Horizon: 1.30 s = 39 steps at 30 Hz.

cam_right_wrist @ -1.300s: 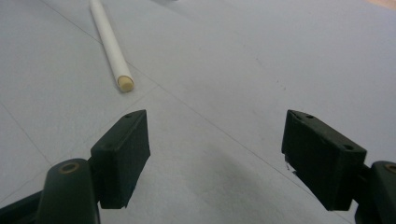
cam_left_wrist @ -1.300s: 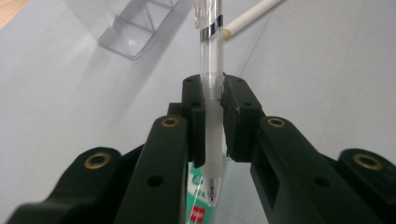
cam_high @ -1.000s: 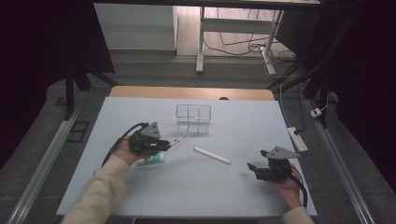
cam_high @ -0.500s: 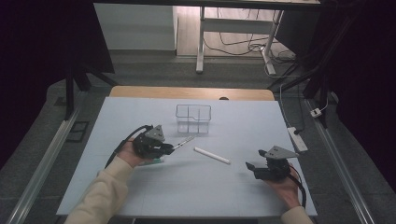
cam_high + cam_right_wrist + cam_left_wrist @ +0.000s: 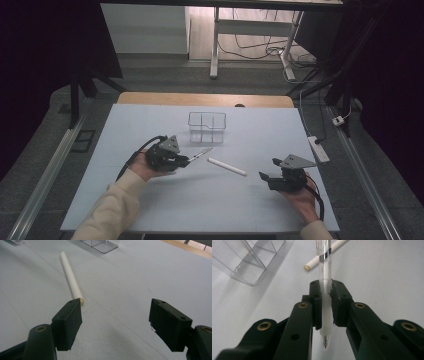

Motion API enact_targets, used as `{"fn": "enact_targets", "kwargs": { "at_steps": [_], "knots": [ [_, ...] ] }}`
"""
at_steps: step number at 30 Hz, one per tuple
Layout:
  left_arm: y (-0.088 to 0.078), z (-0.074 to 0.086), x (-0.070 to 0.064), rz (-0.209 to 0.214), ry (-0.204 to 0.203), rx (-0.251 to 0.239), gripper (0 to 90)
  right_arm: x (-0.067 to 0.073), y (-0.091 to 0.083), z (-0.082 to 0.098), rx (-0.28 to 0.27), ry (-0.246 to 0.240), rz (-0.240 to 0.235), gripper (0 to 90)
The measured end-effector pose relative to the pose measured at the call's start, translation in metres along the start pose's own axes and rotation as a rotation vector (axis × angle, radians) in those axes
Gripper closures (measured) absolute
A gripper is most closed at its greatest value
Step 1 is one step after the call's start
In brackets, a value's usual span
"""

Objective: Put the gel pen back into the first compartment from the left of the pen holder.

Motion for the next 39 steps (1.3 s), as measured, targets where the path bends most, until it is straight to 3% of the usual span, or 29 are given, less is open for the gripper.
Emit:
{"fn": "enact_targets", "kwargs": {
  "at_steps": [12,24,39],
  "knots": [
    [0.004,-0.006,-0.004,0.010,0.011,-0.002,79.7,0.006,0.004,-0.013,-0.026,-0.002,-0.032,27.2],
    [0.009,-0.011,-0.008,0.028,0.024,-0.002,79.6,0.022,0.014,-0.030,-0.036,-0.045,-0.083,28.5],
    [0.020,-0.019,-0.016,0.051,0.045,0.016,79.7,0.038,0.021,-0.045,-0.043,-0.094,-0.110,29.5]
  ]
}}
Point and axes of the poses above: each handheld gripper's, and its own axes: y roughly forward along the jaws, z roughly out of its underside, x roughly to its left, the point moved 3 cm from there along y, roughly forward along the jaws, and after that the axes turned 1 degree about -z, right-handed, at the moved point
